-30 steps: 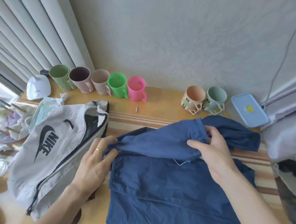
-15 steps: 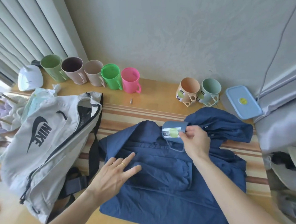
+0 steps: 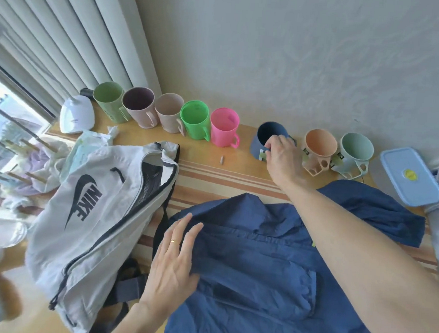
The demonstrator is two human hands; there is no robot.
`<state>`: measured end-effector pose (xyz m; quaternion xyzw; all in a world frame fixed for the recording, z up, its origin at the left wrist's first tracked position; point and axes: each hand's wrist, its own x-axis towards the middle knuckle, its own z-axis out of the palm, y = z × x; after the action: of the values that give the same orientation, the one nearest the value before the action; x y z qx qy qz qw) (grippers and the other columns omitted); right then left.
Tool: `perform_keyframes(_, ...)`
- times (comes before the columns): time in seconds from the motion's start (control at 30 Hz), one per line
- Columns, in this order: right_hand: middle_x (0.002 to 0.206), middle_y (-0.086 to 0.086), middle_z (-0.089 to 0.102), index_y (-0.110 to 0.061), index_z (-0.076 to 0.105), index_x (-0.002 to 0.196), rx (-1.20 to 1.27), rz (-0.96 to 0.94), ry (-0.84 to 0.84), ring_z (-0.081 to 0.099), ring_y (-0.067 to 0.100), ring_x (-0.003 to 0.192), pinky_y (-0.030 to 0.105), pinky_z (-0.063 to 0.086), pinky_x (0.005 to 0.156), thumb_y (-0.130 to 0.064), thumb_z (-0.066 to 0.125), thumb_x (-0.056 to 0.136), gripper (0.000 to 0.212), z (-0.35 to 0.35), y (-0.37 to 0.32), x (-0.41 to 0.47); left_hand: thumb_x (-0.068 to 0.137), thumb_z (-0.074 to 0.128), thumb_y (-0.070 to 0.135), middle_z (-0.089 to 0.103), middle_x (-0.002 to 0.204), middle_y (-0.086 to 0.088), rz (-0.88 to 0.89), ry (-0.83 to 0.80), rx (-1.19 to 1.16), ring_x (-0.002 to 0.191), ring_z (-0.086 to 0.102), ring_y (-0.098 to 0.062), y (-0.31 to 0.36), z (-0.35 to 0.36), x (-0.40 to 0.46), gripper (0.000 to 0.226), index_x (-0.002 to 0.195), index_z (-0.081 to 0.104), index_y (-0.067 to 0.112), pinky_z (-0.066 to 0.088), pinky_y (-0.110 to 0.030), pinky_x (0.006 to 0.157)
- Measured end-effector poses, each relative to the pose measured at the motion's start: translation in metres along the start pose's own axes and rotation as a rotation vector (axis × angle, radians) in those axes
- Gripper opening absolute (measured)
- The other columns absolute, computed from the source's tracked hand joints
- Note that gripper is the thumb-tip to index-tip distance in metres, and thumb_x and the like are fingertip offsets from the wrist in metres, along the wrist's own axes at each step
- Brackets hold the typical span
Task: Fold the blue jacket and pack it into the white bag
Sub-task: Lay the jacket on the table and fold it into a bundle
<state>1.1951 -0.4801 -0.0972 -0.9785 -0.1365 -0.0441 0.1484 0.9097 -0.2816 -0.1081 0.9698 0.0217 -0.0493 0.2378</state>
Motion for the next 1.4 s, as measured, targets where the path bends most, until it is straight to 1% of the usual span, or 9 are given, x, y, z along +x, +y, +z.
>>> perform_keyframes(0.43, 0.128, 0.016, 0.067, -0.002, 0.063, 0.127, 0.051, -0.165, -0.039, 0.06, 0.036, 0.123, 0.051, 0.059, 0.085, 0.003, 0.064, 0.092, 0.036, -0.03, 0.005, -0.02, 0.071, 0.062, 0.014, 0.073, 0.117, 0.001, 0.471, -0.085, 0.298, 0.117, 0.063, -0.023, -0.04, -0.039, 0.038, 0.027, 0.094, 0.075, 0.017, 0.039, -0.032, 0.109)
perform_keyframes(0.53, 0.111, 0.005, 0.07, -0.011, 0.068, 0.112, 0.197, -0.129, 0.009, 0.066, 0.027, 0.103, 0.041, 0.058, 0.081, -0.024, 0.072, 0.092, 0.024, -0.048, -0.007, -0.067, 0.075, 0.06, 0.016, 0.076, 0.102, 0.006, 0.497, -0.1, 0.238, 0.109, 0.065, -0.019, -0.036, -0.05, 0.053, 0.021, 0.087, 0.077, 0.016, 0.042, -0.029, 0.106)
perform_keyframes(0.7, 0.118, -0.017, 0.063, -0.029, 0.062, 0.122, 0.179, -0.177, -0.578, 0.058, 0.008, 0.108, 0.031, 0.048, 0.093, -0.083, 0.063, 0.071, 0.074, -0.059, -0.01, -0.218, 0.087, 0.055, 0.028, 0.066, 0.072, -0.001, 0.42, -0.254, 0.231, 0.084, 0.06, -0.022, -0.031, -0.057, 0.08, 0.025, 0.07, 0.065, 0.014, 0.05, -0.037, 0.087)
perform_keyframes(0.8, 0.112, -0.009, 0.071, -0.022, 0.07, 0.113, 0.028, -0.12, -0.563, 0.069, 0.02, 0.106, 0.036, 0.056, 0.084, -0.039, 0.08, 0.076, 0.042, -0.036, 0.035, -0.267, 0.093, 0.047, 0.048, 0.064, 0.07, -0.006, 0.371, -0.36, 0.225, 0.086, 0.063, -0.029, -0.033, -0.062, 0.094, 0.043, 0.064, 0.054, 0.016, 0.051, -0.042, 0.082)
perform_keyframes(0.87, 0.09, -0.001, 0.074, -0.019, 0.073, 0.087, 0.093, 0.164, -0.489, 0.07, 0.028, 0.089, 0.037, 0.054, 0.071, -0.008, 0.074, 0.079, 0.013, -0.041, 0.062, -0.273, 0.092, 0.042, 0.055, 0.066, 0.071, -0.01, 0.366, -0.374, 0.202, 0.092, 0.065, -0.034, -0.035, -0.067, 0.1, 0.048, 0.06, 0.046, 0.02, 0.051, -0.043, 0.08)
perform_keyframes(0.97, 0.07, 0.005, 0.07, -0.011, 0.069, 0.074, 0.424, 0.577, -0.407, 0.063, 0.028, 0.071, 0.035, 0.042, 0.065, -0.001, 0.066, 0.084, 0.015, -0.076, 0.099, -0.264, 0.091, 0.04, 0.06, 0.053, 0.06, -0.005, 0.336, -0.358, 0.104, 0.066, 0.054, -0.028, -0.03, -0.073, 0.104, 0.054, 0.062, 0.042, 0.014, 0.045, -0.039, 0.065)
perform_keyframes(1.13, 0.095, 0.016, 0.077, 0.005, 0.073, 0.096, 0.906, 1.008, -0.301, 0.071, 0.028, 0.085, 0.037, 0.053, 0.079, -0.004, 0.062, 0.092, 0.015, -0.106, 0.144, -0.247, 0.087, 0.046, 0.064, 0.067, 0.071, 0.002, 0.2, -0.356, 0.077, 0.073, 0.065, -0.025, -0.001, -0.06, 0.107, 0.048, 0.094, 0.065, 0.021, 0.051, -0.039, 0.067)
perform_keyframes(1.3, 0.094, 0.014, 0.068, -0.008, 0.065, 0.086, 0.663, 1.134, -0.449, 0.067, 0.029, 0.084, 0.034, 0.063, 0.066, -0.016, 0.065, 0.095, 0.012, -0.073, 0.155, -0.271, 0.084, 0.075, 0.034, 0.068, 0.118, -0.009, 0.196, -0.178, 0.396, 0.107, 0.063, -0.036, 0.033, -0.009, 0.082, 0.055, 0.132, 0.054, 0.018, 0.049, -0.045, 0.089)
perform_keyframes(1.4, 0.114, 0.017, 0.069, -0.009, 0.061, 0.121, 0.143, 0.91, -0.268, 0.065, 0.038, 0.109, 0.045, 0.056, 0.086, -0.036, 0.068, 0.093, 0.039, -0.061, 0.15, -0.292, 0.086, 0.073, 0.015, 0.058, 0.136, -0.015, 0.421, 0.036, 0.368, 0.123, 0.056, -0.039, 0.038, 0.019, 0.053, 0.041, 0.126, 0.063, 0.014, 0.046, -0.046, 0.1)
